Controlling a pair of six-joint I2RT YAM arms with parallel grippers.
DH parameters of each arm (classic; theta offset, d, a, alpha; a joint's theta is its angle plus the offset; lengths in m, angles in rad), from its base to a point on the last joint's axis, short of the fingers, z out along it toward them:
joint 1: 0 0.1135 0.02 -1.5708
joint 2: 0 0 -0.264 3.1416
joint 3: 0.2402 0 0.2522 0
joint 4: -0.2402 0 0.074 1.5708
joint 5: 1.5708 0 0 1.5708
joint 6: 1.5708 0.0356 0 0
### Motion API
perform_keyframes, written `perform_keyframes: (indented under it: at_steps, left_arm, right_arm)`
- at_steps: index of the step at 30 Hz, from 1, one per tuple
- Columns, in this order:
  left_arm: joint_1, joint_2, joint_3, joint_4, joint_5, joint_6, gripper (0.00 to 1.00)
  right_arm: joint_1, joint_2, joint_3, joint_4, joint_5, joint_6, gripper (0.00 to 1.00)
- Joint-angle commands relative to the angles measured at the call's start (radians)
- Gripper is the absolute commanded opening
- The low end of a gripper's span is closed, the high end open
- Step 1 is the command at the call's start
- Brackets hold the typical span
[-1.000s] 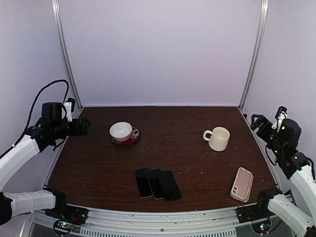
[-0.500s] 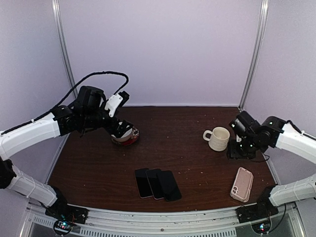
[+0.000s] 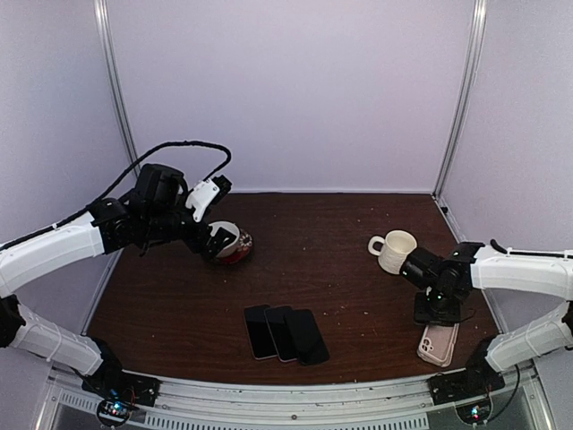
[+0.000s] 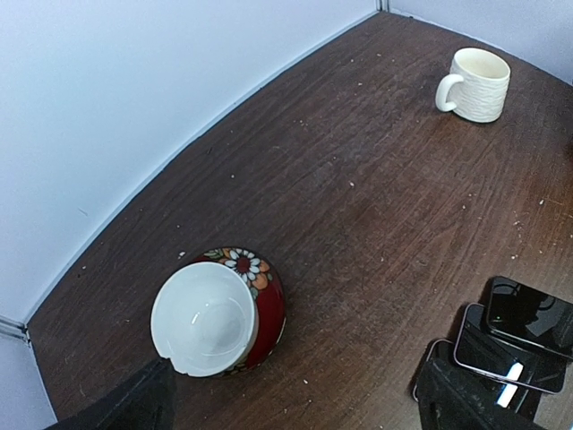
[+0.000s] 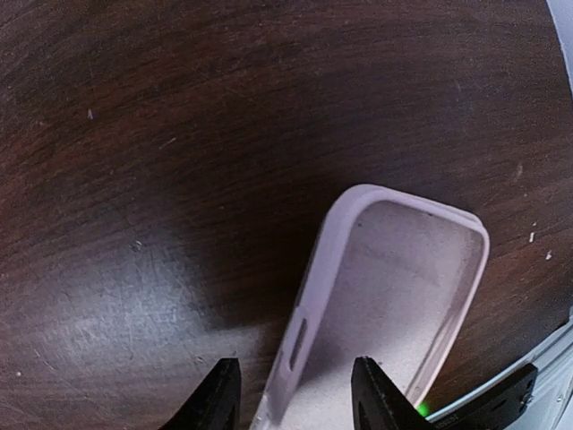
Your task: Put the phone into the phone case
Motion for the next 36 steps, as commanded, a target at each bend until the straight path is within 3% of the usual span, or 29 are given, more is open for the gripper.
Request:
perform_keyframes:
  at_steps: [1,4,8,17,21,24,27,32,36]
  left_arm:
    - [-0.002,0.000,-0.006,0.028,0.016,0.020,0.98]
    - [-0.002,0.004,-0.006,0.025,0.016,0.022,0.98]
    - [-0.002,0.006,-0.005,0.022,0.015,0.026,0.98]
    - [-0.002,0.001,-0.008,0.022,0.015,0.034,0.98]
    - [-0.002,-0.003,-0.010,0.028,0.009,0.036,0.97]
    - [-0.002,-0.008,-0.014,0.036,0.005,0.030,0.98]
    - [0.000,-0.001,-0.011,0.033,-0.006,0.022,0.97]
    - [0.000,0.002,-0.002,0.020,-0.063,0.027,0.97]
    - [0.002,-0.021,-0.022,0.043,-0.126,0.062,0.98]
  right_arm:
    - [0.007,0.050,0.001,0.088,-0.012,0.019,0.43]
    - [0.007,0.064,0.005,0.093,-0.014,0.010,0.34]
    - [0.006,0.053,0.006,0.067,-0.011,0.012,0.02]
    - [0.008,-0.078,0.179,-0.108,-0.008,-0.054,0.00]
    - [0.023,-0.073,0.326,-0.096,-0.173,-0.208,0.00]
    - [0.090,-0.028,0.452,-0.010,-0.304,-0.378,0.00]
    - [0.141,0.050,0.581,0.077,-0.270,-0.644,0.00]
    - [0.145,0.236,0.628,0.309,-0.188,-1.238,0.00]
    - [0.144,0.374,0.629,0.360,-0.189,-1.721,0.00]
